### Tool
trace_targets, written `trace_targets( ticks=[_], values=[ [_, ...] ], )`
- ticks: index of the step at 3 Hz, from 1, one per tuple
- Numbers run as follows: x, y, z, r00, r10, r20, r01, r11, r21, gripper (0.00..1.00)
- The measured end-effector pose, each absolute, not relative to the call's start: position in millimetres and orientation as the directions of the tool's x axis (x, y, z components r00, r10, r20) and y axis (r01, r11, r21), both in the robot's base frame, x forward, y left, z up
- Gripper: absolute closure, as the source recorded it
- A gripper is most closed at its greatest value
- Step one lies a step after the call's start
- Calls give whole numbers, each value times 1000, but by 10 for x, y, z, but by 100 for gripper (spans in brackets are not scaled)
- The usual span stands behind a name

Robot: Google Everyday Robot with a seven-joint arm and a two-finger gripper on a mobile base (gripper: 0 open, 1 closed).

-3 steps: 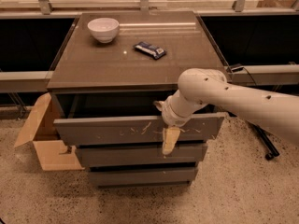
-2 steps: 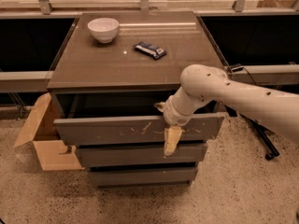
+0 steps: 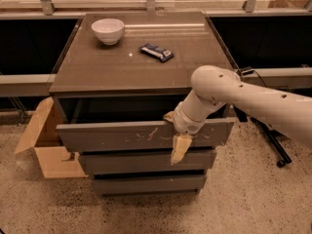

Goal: Open top drawer

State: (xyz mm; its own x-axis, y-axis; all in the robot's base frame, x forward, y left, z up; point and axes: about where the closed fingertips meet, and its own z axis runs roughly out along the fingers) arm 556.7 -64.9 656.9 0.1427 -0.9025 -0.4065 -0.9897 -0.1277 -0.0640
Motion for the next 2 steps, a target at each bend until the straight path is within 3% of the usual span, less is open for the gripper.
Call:
trace_targets(
  ticks=[2],
  values=[
    [5144, -521, 6758, 156, -897, -413, -986, -163, -20, 65]
  ],
)
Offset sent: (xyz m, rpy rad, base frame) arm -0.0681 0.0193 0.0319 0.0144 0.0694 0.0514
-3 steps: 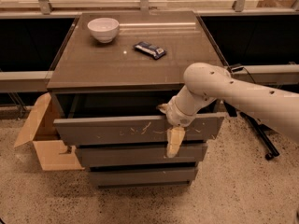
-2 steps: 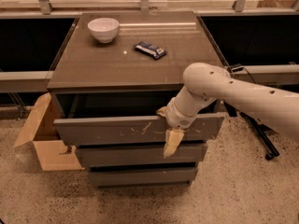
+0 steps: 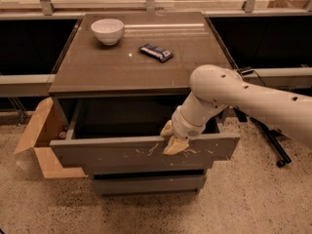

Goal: Open top drawer

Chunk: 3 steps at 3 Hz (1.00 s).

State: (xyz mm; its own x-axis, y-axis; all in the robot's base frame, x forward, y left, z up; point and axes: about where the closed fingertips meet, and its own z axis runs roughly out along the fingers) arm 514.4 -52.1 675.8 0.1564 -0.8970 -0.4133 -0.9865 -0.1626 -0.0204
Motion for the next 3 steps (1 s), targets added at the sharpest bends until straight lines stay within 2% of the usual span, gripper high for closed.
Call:
trace_targets(
  ticks=[1, 2, 3],
  values=[
    [5140, -519, 6782, 156, -897, -414, -986, -163, -20, 89],
    [4984, -449, 6782, 156, -887, -435, -985, -175, 4, 90],
    [4984, -461, 6789, 156, -887, -435, -984, -175, 4, 73]
  ],
)
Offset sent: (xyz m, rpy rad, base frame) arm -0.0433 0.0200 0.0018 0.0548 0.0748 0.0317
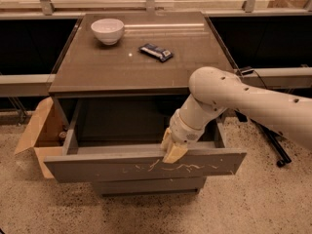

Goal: Open top drawer

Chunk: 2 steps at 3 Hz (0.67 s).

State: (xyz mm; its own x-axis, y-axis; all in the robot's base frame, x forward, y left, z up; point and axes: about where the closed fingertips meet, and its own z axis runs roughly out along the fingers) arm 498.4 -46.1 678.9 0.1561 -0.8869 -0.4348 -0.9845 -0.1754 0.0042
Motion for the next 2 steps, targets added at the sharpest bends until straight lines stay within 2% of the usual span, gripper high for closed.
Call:
trace_targets(
  ticks=[2],
  values=[
    [4983, -461, 6789, 156, -887, -435, -984, -176, 4, 26]
  ],
)
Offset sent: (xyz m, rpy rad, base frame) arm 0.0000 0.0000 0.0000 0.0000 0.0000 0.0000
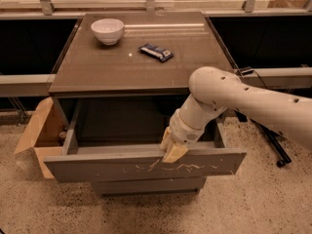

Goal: Open top drawer

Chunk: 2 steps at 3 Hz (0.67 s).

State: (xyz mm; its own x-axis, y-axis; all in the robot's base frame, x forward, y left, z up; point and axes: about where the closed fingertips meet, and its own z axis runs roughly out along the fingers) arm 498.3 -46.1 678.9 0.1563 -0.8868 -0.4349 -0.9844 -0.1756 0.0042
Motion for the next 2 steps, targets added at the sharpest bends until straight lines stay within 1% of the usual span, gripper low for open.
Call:
trace_targets(
  ticks=[1, 2],
  values=[
    [4982, -461, 6789, 157, -887, -435, -984, -176, 4, 4],
    [4974, -567, 7059, 191, -881, -433, -981, -185, -58, 0]
  ],
)
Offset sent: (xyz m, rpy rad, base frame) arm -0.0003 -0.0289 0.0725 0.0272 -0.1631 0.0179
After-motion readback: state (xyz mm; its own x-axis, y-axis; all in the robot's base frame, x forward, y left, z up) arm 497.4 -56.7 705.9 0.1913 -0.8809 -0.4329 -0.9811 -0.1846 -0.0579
